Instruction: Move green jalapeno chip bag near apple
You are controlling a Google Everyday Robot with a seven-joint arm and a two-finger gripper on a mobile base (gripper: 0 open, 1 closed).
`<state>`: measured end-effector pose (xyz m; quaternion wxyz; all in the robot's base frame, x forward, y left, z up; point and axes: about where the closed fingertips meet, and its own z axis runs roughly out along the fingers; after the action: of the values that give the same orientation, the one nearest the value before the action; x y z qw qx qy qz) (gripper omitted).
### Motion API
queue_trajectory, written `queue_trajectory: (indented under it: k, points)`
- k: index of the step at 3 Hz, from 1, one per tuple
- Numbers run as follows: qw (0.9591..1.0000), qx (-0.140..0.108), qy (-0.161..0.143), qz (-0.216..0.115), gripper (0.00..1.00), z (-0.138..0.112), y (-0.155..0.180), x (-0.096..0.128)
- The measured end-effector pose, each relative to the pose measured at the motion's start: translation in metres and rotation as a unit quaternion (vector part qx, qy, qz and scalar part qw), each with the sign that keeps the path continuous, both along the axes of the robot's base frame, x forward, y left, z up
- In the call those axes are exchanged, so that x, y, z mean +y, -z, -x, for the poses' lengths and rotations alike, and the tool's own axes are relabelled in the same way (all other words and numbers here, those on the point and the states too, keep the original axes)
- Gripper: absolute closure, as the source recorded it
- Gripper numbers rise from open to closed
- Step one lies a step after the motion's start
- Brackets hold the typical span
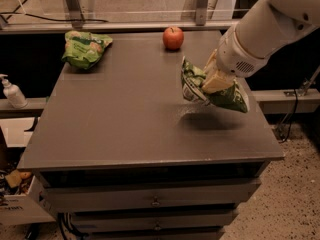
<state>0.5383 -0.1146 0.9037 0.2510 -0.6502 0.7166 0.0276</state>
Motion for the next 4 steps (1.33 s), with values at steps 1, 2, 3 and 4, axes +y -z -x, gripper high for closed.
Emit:
queue_trajectory:
  k: [1, 2, 3, 4]
  points:
    - [0.9987, -0.046, 0.018, -0.011, 1.0, -0.054, -0.008, -0.033]
    - [0.9942, -0.096, 0.042, -0.023, 1.0, -0.109, -0.019, -0.062]
    - [0.9878, -0.142, 0.055, -0.032, 1.0, -0.16, -0.03, -0.068]
    - [0.9864, -0.15, 0.057, -0.036, 1.0, -0.165, -0.036, -0.069]
